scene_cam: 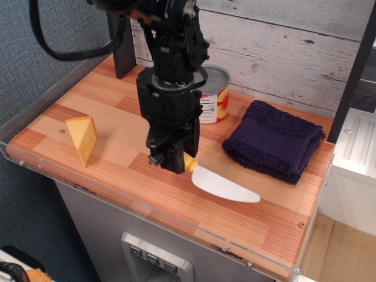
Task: Pick up yellow knife and put under blue towel
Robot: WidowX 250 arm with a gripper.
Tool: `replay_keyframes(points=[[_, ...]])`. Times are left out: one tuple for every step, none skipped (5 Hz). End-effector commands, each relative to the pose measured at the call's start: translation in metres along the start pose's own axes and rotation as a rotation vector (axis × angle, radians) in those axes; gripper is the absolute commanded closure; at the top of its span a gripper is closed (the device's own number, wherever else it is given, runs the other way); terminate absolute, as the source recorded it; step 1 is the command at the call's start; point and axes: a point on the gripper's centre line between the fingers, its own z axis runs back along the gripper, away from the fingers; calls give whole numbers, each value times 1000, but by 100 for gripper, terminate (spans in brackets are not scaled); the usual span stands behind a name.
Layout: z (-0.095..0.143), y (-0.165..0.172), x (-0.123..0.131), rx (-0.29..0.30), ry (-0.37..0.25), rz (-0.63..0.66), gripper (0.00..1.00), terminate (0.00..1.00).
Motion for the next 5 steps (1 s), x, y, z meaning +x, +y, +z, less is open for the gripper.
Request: replay_keyframes(points=[[-6,-12,-6,-16,-18,14,100,0],[-12,-12,-12,0,-30,-15,100,0],[-8,-14,-15,-35,-23,-64,0,0],[-9,-16,-17,-33,-4,-102,0,0],[-6,-18,-15,-43,-1,-115,0,0]])
